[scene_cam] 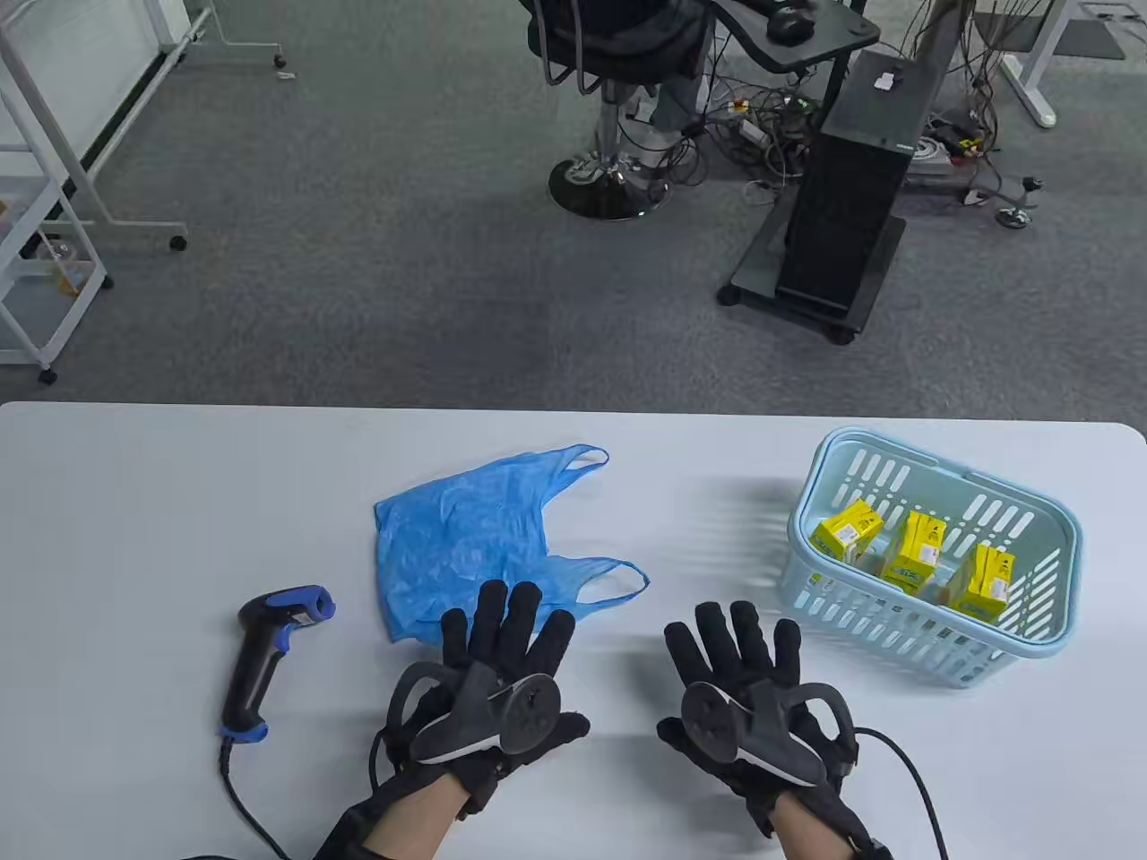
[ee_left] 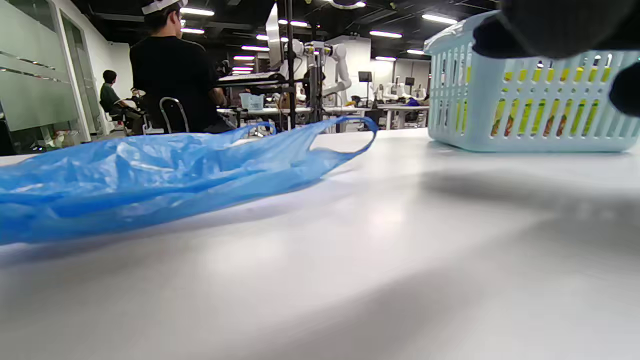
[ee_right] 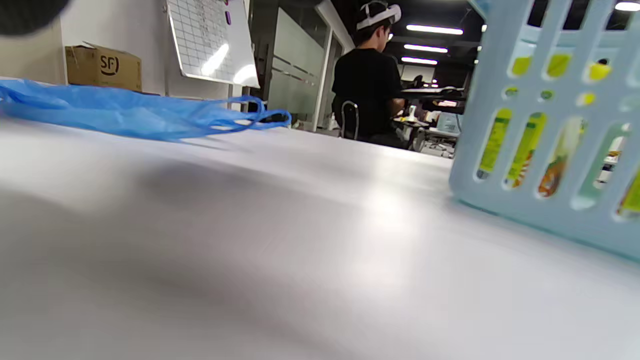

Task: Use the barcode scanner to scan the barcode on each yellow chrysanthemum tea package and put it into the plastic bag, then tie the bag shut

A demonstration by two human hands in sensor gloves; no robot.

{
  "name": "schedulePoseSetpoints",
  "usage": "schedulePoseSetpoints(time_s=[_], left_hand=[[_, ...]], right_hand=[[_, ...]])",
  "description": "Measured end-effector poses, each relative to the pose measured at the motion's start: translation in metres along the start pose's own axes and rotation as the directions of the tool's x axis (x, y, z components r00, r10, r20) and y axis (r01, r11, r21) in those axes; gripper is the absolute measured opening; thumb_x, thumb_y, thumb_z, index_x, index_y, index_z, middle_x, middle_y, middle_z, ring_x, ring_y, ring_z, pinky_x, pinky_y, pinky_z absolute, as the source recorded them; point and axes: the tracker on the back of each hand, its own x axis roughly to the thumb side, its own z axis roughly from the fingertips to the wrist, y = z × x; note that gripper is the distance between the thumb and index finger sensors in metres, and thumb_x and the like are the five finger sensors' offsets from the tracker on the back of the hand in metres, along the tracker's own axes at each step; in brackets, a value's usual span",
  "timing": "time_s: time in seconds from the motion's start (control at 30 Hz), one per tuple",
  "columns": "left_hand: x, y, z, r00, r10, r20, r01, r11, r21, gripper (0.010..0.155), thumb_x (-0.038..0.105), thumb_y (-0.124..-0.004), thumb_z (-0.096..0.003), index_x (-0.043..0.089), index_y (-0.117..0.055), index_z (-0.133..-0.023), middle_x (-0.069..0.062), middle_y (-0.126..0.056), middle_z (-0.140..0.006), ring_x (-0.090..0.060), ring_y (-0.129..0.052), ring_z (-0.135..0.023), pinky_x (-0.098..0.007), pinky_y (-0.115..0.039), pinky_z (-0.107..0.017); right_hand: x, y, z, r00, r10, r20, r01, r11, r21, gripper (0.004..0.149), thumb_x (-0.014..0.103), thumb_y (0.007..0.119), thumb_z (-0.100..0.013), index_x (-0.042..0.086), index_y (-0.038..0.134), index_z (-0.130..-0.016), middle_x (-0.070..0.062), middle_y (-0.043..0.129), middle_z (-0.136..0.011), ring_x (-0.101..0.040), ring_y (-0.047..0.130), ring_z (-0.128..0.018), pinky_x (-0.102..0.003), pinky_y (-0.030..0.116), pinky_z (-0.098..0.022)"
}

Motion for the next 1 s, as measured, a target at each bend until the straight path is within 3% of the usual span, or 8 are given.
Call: schedulePoseSetpoints(time_s=[0.4, 0.63, 0.83, 0.87, 1.0], left_hand=[[-0.002, 0.007, 0.002, 1.0, -0.001, -0.007, 0.001, 1.0, 0.01, 0.102, 0.081, -0.064, -0.0418, 0.027, -0.027, -0.12, -0.022, -0.014, -0.121, -0.056, -0.014, -0.11, -0.079, -0.031, -0.068], [-0.002, 0.007, 0.0, 1.0, 0.013, -0.021, -0.013, 1.0, -0.012, 0.1, 0.077, -0.069, -0.0436, 0.023, -0.03, -0.119, -0.025, -0.019, -0.12, -0.058, -0.025, -0.109, -0.077, -0.039, -0.068], [-0.006, 0.015, 0.002, 0.993, 0.012, -0.115, -0.007, 0.999, 0.046, 0.098, 0.073, -0.072, -0.0445, 0.019, -0.036, -0.118, -0.025, -0.034, -0.12, -0.057, -0.044, -0.108, -0.072, -0.051, -0.068], [-0.013, 0.025, 0.003, 0.982, 0.052, -0.181, -0.037, 0.996, 0.085, 0.091, 0.071, -0.074, -0.0451, 0.015, -0.053, -0.115, -0.025, -0.054, -0.116, -0.053, -0.063, -0.103, -0.066, -0.061, -0.066], [-0.023, 0.039, -0.003, 0.942, 0.153, -0.3, -0.14, 0.988, 0.065, 0.084, 0.068, -0.076, -0.0472, 0.011, -0.067, -0.109, -0.026, -0.069, -0.108, -0.052, -0.075, -0.095, -0.062, -0.068, -0.061]], right_hand=[[0.0, -0.001, -0.001, 1.0, -0.021, -0.005, 0.021, 1.0, 0.0, 0.097, 0.07, 0.064, -0.03, 0.031, 0.024, -0.11, -0.007, 0.018, -0.115, -0.038, 0.017, -0.107, -0.071, 0.014, -0.069], [-0.01, -0.002, 0.001, 0.998, -0.012, -0.061, 0.013, 1.0, 0.014, 0.098, 0.071, 0.064, -0.03, 0.03, 0.024, -0.11, -0.008, 0.018, -0.115, -0.039, 0.018, -0.107, -0.071, 0.014, -0.069], [-0.024, -0.004, 0.003, 0.992, -0.03, -0.119, 0.03, 1.0, -0.003, 0.098, 0.07, 0.064, -0.031, 0.029, 0.027, -0.11, -0.009, 0.021, -0.115, -0.04, 0.02, -0.106, -0.071, 0.015, -0.068], [-0.027, -0.002, 0.003, 0.99, -0.046, -0.135, 0.047, 0.999, 0.004, 0.098, 0.07, 0.064, -0.031, 0.028, 0.027, -0.11, -0.01, 0.021, -0.115, -0.04, 0.02, -0.106, -0.071, 0.015, -0.068], [-0.028, 0.001, 0.001, 0.989, -0.06, -0.138, 0.063, 0.998, 0.02, 0.097, 0.07, 0.065, -0.031, 0.028, 0.028, -0.11, -0.01, 0.022, -0.115, -0.04, 0.021, -0.106, -0.071, 0.015, -0.068]])
